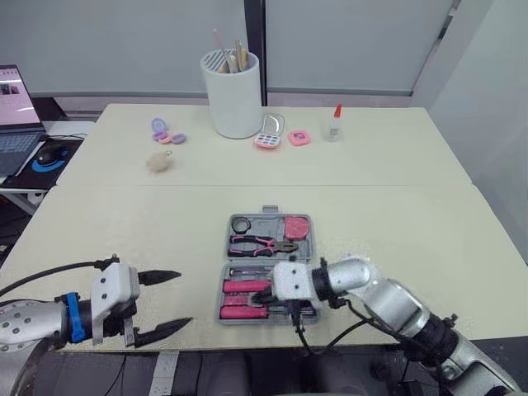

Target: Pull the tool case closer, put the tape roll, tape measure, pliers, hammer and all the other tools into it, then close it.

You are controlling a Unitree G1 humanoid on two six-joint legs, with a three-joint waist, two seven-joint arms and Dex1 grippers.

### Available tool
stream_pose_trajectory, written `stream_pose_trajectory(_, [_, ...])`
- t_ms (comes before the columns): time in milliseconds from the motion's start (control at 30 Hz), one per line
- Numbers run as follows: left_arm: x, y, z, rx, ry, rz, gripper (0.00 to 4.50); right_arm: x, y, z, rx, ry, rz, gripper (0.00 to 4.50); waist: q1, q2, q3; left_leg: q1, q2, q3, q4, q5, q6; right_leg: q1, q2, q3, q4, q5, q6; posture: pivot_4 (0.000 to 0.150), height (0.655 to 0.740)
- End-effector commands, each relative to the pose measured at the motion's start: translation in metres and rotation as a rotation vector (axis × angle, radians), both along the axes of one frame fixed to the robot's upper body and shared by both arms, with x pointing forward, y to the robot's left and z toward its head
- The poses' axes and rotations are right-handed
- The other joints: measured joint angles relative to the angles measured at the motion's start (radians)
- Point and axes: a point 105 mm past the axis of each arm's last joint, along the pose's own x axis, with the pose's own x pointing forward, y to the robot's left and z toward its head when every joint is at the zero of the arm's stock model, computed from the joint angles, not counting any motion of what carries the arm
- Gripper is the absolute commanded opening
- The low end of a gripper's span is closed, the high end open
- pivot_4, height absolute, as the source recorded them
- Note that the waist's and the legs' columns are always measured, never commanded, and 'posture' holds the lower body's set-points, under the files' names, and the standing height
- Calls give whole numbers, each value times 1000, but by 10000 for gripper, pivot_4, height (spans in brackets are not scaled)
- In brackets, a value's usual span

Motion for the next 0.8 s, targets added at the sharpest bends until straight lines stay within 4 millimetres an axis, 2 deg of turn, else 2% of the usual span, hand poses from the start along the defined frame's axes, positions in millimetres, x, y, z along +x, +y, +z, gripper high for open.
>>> stream_pose_trajectory(33, [19, 7, 1, -55, 4, 113, 45000, 11, -31, 24, 67, -44, -95, 596, 8, 0, 0, 0, 0, 0, 0, 0, 0, 0, 0, -1, 0, 0, 0, 1500, 7376])
stream_pose_trajectory(133, [32, 8, -6, -48, -12, 112, 38612, 31, -72, 8, -70, -44, -262, 0, 10, -1, 0, 0, -1, 1, 0, 0, 0, 0, -1, 0, -1, 0, 0, 1500, 7376])
stream_pose_trajectory(200, [44, 6, -14, -17, -26, 85, 32407, 52, -104, -10, -210, -100, -402, 0, 10, 0, 0, 0, -1, 1, 0, 0, 0, 0, -1, 0, -1, 0, 0, 1500, 7376])
stream_pose_trajectory(233, [50, 4, -17, -12, -27, 76, 29490, 60, -113, -17, -248, -110, -462, 0, 11, -1, 0, 0, -1, 1, 0, 0, 0, 0, -1, 0, -1, 0, 0, 1500, 7376])
stream_pose_trajectory(367, [65, 0, -27, 24, -31, 41, 16526, 74, -122, -30, -298, -123, -526, 0, 0, -1, 0, -1, 0, 3, 0, 0, 0, -2, 1, 2, 0, 0, 0, 1500, 7376])
stream_pose_trajectory(433, [81, -8, -40, 61, -28, 2, 9821, 79, -119, -35, -323, -147, -503, 0, -1, 0, 0, -1, 0, 3, 0, 0, 0, -3, 1, 2, 1, 0, 0, 1500, 7376])
stream_pose_trajectory(533, [93, -15, -50, 84, -29, -38, 447, 85, -115, -41, -351, -169, -480, 0, -2, 0, 0, -2, -1, 4, 1, 0, 0, -5, 1, 3, 4, 0, 0, 1500, 7376])
stream_pose_trajectory(700, [102, -14, -72, 144, -12, -52, 447, 89, -112, -54, -378, -145, -464, 0, -3, -1, 0, -4, -1, 9, 1, 0, 0, -11, 0, 3, 7, 0, 0, 1500, 7376])
stream_pose_trajectory(800, [110, -17, -78, 141, -18, -43, 447, 88, -109, -57, -384, -131, -442, 0, -2, -1, 0, -5, 0, 10, 2, 0, 0, -13, 0, 4, 11, 0, 0, 1500, 7376])
